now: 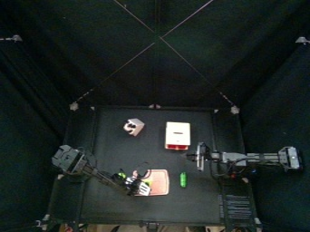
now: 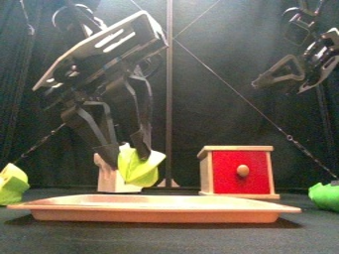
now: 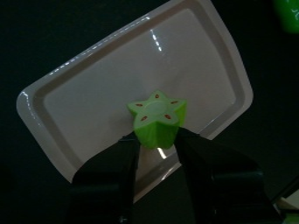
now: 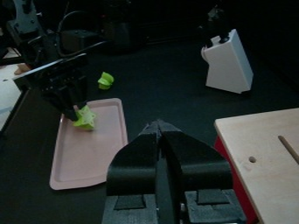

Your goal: Place starfruit top left of plate

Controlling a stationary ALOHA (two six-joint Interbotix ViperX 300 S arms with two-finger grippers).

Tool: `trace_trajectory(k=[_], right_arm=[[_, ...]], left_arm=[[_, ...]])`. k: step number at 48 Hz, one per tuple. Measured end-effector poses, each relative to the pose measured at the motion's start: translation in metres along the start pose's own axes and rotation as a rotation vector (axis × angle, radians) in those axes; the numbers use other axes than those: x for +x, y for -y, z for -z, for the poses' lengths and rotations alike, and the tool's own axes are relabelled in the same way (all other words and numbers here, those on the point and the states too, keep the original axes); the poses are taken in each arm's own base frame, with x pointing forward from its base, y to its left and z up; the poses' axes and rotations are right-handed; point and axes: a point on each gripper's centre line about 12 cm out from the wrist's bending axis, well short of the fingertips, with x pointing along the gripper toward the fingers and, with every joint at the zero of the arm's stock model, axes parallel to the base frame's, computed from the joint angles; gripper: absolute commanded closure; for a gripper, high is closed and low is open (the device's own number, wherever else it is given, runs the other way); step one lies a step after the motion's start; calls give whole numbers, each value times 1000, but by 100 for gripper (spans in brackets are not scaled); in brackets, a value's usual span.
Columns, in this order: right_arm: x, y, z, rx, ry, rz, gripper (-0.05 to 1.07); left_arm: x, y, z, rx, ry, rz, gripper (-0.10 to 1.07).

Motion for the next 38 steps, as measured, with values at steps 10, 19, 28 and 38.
trace_trajectory(k=[10, 19, 28, 38], right_arm=[[0, 0, 0, -1, 2, 1, 101], [0, 0, 0, -1, 0, 1, 101], [0, 0, 0, -1, 0, 1, 101], [0, 1, 0, -3, 0, 5, 101]], left_arm=[[-1, -1, 1, 10, 0, -4, 29], [-8, -7, -3, 6, 1, 2, 29], [-22, -15, -7, -19, -5, -1, 29], [-48, -32, -8, -60, -24, -16, 29]])
